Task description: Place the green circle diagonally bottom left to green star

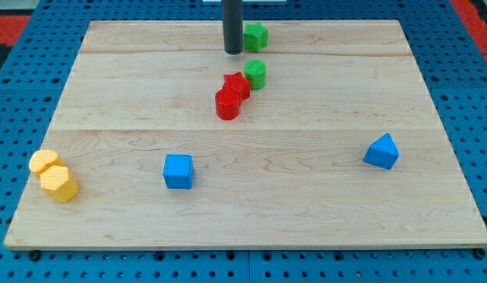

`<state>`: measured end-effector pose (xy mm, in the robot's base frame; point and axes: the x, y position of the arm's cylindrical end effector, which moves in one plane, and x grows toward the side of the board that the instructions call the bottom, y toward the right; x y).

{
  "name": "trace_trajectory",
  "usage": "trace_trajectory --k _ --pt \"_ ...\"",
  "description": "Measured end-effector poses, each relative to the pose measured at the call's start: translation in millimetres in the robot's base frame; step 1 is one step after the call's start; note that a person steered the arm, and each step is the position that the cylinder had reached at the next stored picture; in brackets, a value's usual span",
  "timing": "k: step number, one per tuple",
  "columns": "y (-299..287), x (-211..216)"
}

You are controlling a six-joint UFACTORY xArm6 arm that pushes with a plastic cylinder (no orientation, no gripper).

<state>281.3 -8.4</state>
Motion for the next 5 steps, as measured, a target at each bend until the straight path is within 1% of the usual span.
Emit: trace_trajectory --k 1,2,3,4,5 --pt "59 -3" --pt "94 12" --pt "85 59" --pt "58 88" --pt "40 71"
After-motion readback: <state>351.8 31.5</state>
